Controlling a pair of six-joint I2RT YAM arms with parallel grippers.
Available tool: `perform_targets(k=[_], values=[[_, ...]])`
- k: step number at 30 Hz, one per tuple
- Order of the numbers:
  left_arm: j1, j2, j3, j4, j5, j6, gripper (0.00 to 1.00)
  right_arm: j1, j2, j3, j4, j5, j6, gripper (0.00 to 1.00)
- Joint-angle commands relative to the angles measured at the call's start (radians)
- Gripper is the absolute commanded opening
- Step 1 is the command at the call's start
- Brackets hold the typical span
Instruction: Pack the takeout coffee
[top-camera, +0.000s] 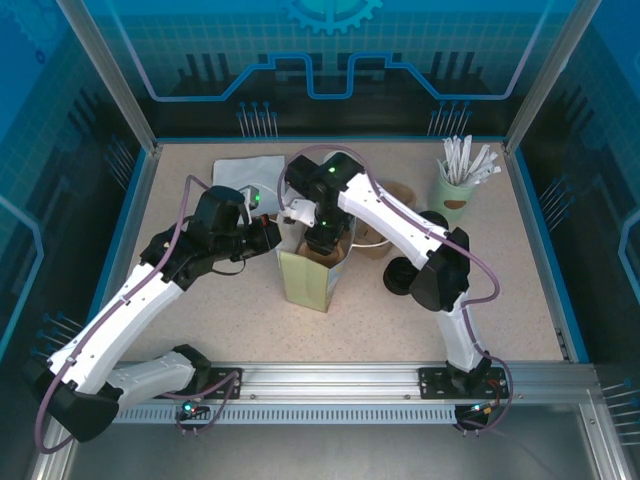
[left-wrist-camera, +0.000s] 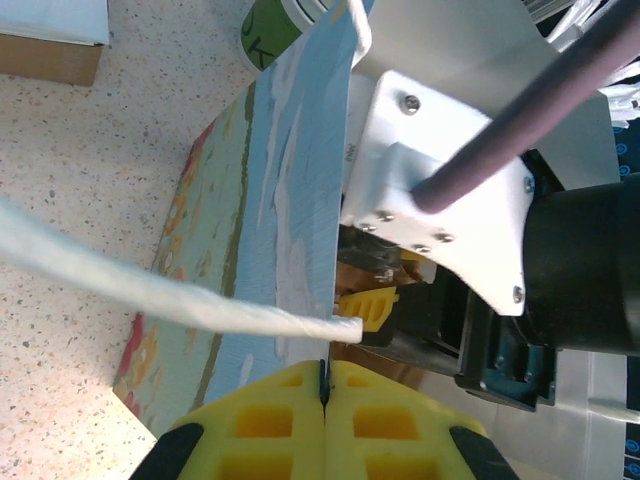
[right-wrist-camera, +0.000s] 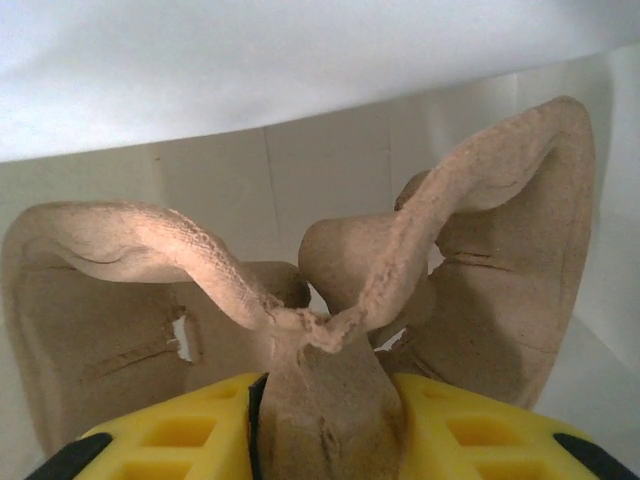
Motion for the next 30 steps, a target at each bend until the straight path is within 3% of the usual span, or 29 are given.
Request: perform_targets(k=[1,30], values=[[-0.004,-0.012,0.004,0.009,-0.037,-0.004,0.03,0.013,0.030,-0.033,-0.014,0.020,-0.050,0.38],[-0.006,0.009,0.055,-0.022,-0.049,0.012,0.03,0.014,0.127,-0.140,0.052,0.038,-0.055,0.44]])
